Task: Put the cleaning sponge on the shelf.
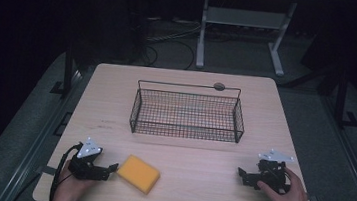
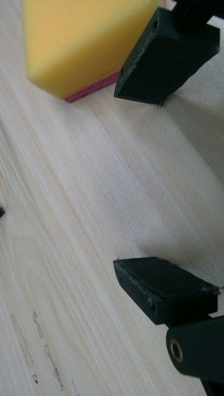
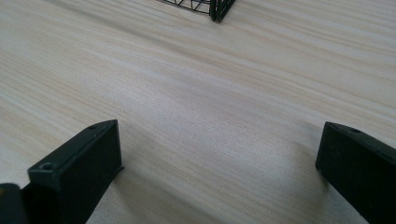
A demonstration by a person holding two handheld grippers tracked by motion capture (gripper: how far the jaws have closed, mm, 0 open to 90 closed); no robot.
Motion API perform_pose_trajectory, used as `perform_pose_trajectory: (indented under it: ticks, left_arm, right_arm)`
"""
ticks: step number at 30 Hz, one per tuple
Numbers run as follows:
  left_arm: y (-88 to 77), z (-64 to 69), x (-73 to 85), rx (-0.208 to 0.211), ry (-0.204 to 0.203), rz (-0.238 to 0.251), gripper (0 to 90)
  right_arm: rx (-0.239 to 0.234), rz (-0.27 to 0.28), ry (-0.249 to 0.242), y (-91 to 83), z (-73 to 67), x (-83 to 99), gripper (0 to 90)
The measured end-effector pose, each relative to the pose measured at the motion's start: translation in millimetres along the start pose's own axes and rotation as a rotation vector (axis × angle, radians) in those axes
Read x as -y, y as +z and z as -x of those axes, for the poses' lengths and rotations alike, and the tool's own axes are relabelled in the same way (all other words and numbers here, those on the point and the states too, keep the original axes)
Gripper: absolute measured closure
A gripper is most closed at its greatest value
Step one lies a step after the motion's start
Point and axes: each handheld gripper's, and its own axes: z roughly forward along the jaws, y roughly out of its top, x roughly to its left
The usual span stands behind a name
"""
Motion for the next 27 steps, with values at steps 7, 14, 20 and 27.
perform_pose_trajectory:
  ticks: [7, 14, 20, 27]
  left_arm:
    - [-8.9, -1.5, -1.1, 0.001, 0.009, -0.028, 31.6]
    - [-24.6, 1.2, -5.0, 0.011, 0.012, -0.035, 67.1]
    - [-32.7, 9.9, -6.6, 0.052, 0.004, -0.093, 86.3]
    - [-43.9, 25.3, -3.8, 0.083, 0.024, -0.123, 89.5]
  right_arm:
    - [0.0, 0.0, -0.001, 0.0, 0.1, 0.0, 0.0]
    - [0.0, 0.0, 0.0, 0.0, 0.0, 0.0, 0.0]
    - [0.0, 0.0, -0.001, 0.0, 0.1, 0.0, 0.0]
    - [0.0, 0.0, -0.001, 0.0, 0.1, 0.0, 0.0]
